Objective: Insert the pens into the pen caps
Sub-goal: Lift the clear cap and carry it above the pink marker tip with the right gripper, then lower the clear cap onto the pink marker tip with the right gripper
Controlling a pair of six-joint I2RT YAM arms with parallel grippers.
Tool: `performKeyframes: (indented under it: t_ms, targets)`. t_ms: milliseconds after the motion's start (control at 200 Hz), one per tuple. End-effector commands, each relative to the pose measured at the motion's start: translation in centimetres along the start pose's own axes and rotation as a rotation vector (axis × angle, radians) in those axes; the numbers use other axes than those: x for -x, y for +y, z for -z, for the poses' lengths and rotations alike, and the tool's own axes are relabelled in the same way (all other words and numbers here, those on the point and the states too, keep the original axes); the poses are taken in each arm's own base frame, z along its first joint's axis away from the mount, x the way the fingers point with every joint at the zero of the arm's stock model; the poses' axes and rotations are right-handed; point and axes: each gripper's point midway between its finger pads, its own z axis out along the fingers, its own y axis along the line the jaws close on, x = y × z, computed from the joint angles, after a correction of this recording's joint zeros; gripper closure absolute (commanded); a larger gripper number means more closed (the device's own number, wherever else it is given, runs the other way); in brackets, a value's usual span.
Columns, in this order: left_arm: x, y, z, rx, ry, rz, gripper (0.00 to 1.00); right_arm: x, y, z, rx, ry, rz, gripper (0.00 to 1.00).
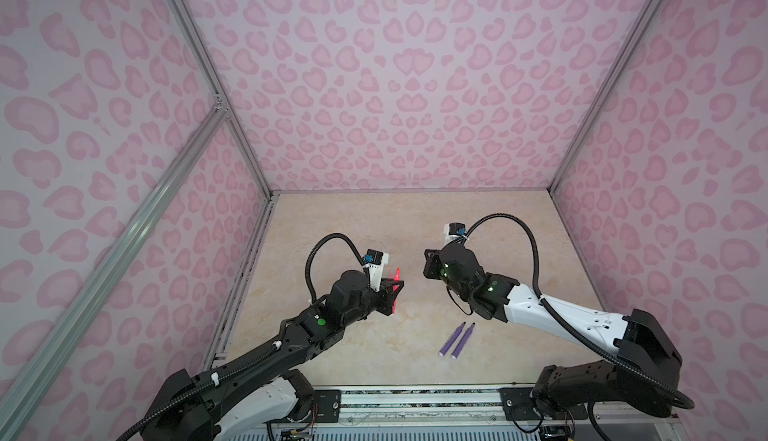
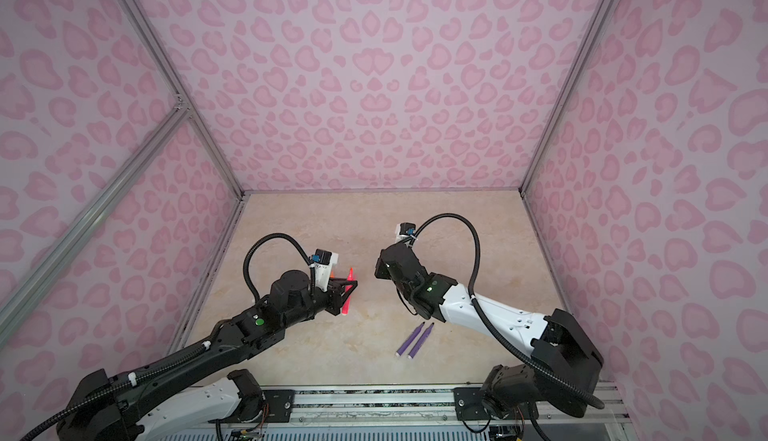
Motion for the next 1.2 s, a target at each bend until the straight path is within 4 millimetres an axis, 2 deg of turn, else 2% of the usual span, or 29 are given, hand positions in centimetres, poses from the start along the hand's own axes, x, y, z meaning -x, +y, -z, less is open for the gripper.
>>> performKeyframes:
  t_ms: [0,210,465,1035,1195]
  targets:
    - [1.2,-2.0,0.3,-0.095,-0.05,-0.034,0.97,2.0,2.3,1.4,0.093,-0.096,-0.013,1.0]
    - [1.3,-2.4,0.5,-0.106,-0.059,-0.048,0.97,2.6,5.0,2.4,0.2,-0.117,-0.03,1.0]
    - [1.1,-2.3,0.3,-0.092,-0.05,-0.053,0.97,1.6,7.2,2.7,0.248,-0.097,-0.007,1.0]
    - [0.9,-1.9,-0.3,-0.071,-0.041,-0.041,0.97,-1.8,7.3,2.1,0.258,-0.045,-0.008,1.0]
    - [0.9,-1.6,-0.2,-0.055,-0.05,-0.04,0.97,-2.2,7.6,2.1,0.266,-0.039,-0.009,1.0]
